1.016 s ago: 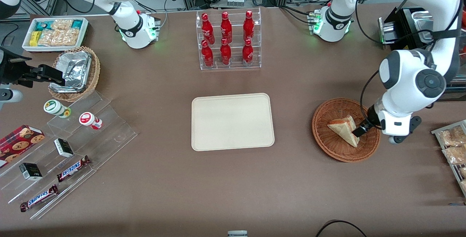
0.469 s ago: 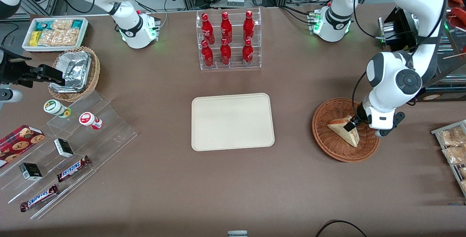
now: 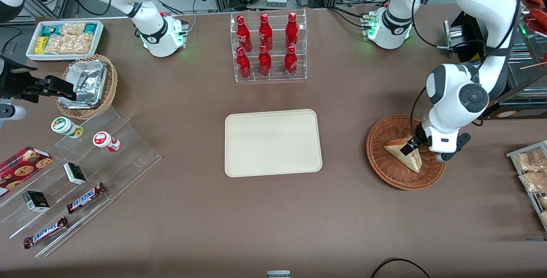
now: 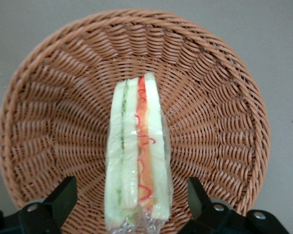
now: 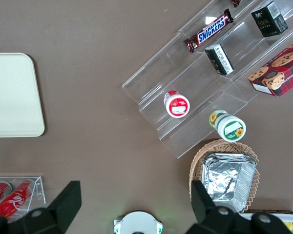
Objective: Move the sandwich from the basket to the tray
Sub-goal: 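Lower the open left gripper and close it on the sandwich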
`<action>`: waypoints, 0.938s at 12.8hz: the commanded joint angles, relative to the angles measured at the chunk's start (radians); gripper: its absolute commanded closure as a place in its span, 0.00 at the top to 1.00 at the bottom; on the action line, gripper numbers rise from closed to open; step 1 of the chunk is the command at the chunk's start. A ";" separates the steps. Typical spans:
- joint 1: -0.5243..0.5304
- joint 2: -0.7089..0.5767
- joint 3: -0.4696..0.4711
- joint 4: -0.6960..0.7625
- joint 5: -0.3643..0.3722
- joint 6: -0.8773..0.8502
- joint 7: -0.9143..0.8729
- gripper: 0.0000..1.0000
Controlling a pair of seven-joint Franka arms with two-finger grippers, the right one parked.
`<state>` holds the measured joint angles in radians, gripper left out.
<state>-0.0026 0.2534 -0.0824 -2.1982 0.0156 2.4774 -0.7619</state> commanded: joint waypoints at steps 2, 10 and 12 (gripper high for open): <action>-0.016 0.026 0.001 -0.005 0.014 0.037 -0.025 0.88; -0.017 -0.040 0.003 0.041 0.021 -0.073 0.002 0.00; -0.019 -0.065 0.000 0.131 0.020 -0.225 0.065 0.00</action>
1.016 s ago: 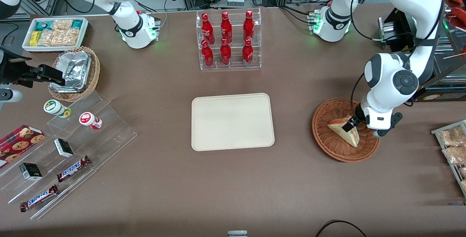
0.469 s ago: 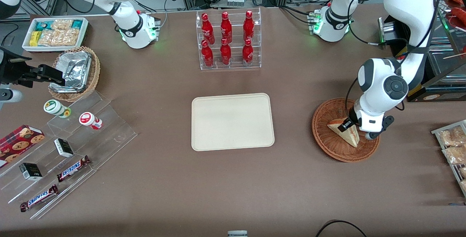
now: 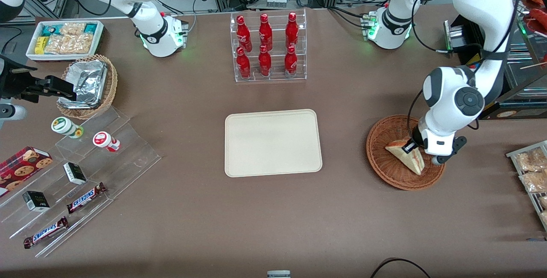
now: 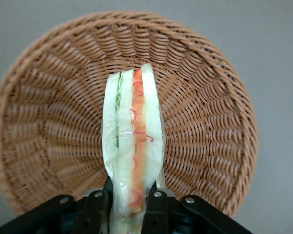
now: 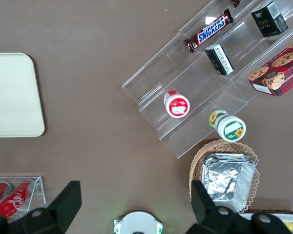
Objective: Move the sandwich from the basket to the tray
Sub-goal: 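Lift the sandwich and carry it over the cream tray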
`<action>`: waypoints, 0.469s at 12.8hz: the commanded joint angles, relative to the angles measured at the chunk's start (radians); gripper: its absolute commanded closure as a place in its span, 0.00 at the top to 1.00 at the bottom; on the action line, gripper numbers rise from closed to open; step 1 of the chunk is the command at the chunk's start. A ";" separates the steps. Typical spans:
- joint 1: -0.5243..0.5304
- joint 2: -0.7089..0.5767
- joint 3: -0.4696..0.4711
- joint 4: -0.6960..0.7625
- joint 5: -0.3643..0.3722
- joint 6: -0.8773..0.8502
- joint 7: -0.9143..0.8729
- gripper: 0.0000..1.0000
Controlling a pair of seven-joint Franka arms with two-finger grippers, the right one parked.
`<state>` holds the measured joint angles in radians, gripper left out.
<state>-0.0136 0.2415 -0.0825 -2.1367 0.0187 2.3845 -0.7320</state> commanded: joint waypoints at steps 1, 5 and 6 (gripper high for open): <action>-0.019 -0.057 -0.011 0.136 0.017 -0.225 0.039 0.00; -0.159 -0.030 -0.022 0.353 0.020 -0.455 0.039 0.00; -0.210 -0.027 -0.022 0.368 0.032 -0.456 0.037 0.00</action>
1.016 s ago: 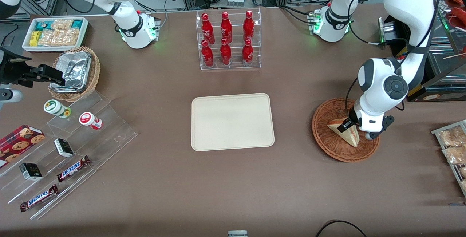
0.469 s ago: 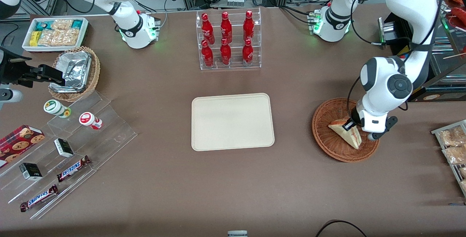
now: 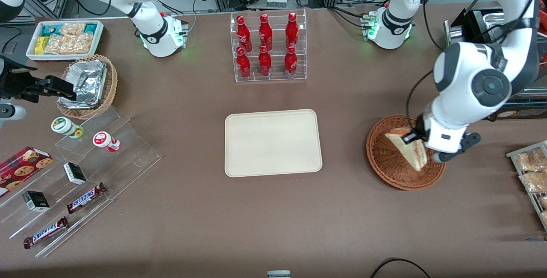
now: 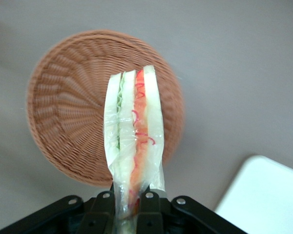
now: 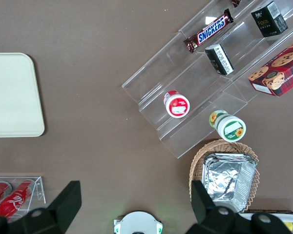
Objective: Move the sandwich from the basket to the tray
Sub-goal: 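Lift the sandwich and carry it over the cream tray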
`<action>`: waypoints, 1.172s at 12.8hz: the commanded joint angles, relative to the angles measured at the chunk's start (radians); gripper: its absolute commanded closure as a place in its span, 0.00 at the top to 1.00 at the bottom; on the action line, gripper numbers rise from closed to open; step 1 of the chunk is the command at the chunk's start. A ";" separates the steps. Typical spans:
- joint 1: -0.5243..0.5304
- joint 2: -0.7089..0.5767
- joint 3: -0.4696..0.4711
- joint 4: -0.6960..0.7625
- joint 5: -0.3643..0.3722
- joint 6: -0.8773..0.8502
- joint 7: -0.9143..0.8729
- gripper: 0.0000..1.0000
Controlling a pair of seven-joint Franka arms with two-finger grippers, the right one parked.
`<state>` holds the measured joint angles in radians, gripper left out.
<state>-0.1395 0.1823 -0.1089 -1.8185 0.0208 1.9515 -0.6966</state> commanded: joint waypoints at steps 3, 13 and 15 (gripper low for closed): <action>-0.216 0.051 0.003 0.083 0.033 -0.022 -0.006 0.00; -0.549 0.350 0.006 0.286 0.045 0.018 -0.095 0.00; -0.566 0.381 0.006 0.288 0.044 0.073 -0.101 0.00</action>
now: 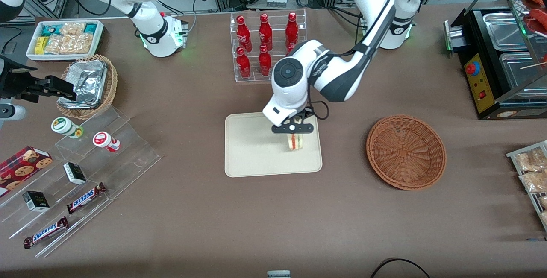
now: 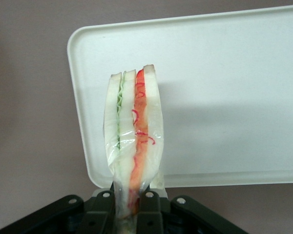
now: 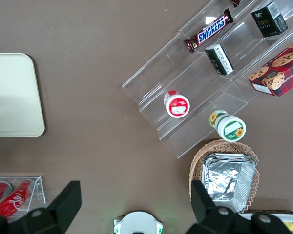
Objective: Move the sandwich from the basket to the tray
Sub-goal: 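Lift the sandwich and carry it over the cream tray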
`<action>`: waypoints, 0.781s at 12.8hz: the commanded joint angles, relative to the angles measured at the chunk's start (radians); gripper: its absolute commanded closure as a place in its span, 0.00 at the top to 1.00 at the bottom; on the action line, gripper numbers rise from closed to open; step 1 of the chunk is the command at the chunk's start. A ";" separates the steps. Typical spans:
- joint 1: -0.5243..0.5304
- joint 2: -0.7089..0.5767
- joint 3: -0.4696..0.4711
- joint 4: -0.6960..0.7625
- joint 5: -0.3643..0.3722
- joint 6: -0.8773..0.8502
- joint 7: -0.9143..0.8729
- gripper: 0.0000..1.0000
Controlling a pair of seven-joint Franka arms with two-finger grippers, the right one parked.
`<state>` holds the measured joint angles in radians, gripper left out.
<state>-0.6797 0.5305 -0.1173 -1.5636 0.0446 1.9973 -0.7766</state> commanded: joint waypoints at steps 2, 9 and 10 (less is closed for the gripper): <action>-0.034 0.055 0.015 0.031 0.018 0.092 -0.046 0.00; -0.102 0.167 0.019 0.063 0.086 0.215 -0.107 0.00; -0.103 0.175 0.019 0.065 0.086 0.218 -0.109 0.00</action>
<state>-0.7549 0.6862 -0.1142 -1.5340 0.1022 2.2158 -0.8474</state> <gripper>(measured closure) 0.850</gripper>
